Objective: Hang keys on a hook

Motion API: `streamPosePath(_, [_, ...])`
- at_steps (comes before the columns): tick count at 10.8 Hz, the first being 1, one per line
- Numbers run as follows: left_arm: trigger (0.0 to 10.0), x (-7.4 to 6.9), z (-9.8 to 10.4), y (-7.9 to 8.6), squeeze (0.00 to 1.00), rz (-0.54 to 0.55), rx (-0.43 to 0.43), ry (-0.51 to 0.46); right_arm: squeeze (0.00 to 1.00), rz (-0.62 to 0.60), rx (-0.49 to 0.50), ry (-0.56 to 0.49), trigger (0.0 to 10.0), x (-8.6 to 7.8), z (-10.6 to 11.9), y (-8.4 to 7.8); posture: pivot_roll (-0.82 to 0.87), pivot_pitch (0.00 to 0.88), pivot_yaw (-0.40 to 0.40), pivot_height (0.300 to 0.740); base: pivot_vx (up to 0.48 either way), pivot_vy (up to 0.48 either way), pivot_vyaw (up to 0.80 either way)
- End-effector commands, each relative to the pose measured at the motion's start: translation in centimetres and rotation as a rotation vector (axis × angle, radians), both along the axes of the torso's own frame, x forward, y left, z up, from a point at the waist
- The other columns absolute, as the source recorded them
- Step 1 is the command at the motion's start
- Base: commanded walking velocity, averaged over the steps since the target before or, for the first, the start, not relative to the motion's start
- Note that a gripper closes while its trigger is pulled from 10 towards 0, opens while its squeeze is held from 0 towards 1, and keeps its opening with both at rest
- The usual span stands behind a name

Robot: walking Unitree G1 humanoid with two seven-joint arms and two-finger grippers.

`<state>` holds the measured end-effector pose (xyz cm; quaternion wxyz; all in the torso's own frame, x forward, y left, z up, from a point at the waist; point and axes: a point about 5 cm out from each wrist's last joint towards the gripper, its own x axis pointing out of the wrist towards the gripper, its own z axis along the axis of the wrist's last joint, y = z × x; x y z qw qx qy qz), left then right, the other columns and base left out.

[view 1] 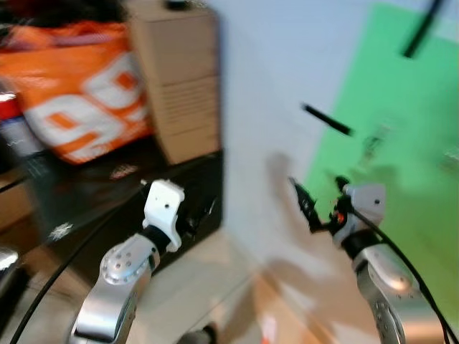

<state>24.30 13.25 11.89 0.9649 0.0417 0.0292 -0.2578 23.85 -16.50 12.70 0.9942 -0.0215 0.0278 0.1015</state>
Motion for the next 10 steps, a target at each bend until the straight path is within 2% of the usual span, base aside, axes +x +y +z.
streamPosePath(1, [10.0, 0.0, 0.4, -0.3, 0.0, -0.006, 0.02, -0.023, 1.0, 0.003, 0.002, 0.057, 10.0, -0.2, -0.8, -0.2, -0.04, 0.0, 0.003, 0.74, 0.0, 0.0, 0.57])
streamPosePath(3, [10.0, 0.1, -0.4, -0.3, 0.0, 0.008, 0.088, -0.001, 1.0, -0.001, 0.017, 0.09, 10.0, -0.5, -1.5, -0.5, -0.05, 0.0, 0.011, 0.74, 0.0, 0.0, 0.0])
streamPosePath(5, [10.0, 0.3, -0.9, 0.1, 0.0, 0.057, 0.12, 0.011, 1.0, -0.014, 0.036, 0.118, 10.0, -0.8, -1.9, -0.7, -0.05, 0.0, 0.013, 0.74, 0.0, 0.0, 0.0])
streamPosePath(6, [10.0, 0.4, -1.0, 0.2, 0.0, 0.074, 0.124, 0.013, 1.0, -0.016, 0.018, 0.126, 10.0, -0.9, -2.1, -0.8, -0.05, 0.0, 0.014, 0.74, 0.0, 0.0, 0.8])
streamPosePath(10, [10.0, 0.5, -1.0, 0.5, 0.0, 0.112, 0.128, -0.004, 1.0, 0.019, 0.048, 0.143, 10.0, -1.1, -2.3, 0.0, -0.05, 0.0, 0.021, 0.74, 0.0, 0.0, 0.8])
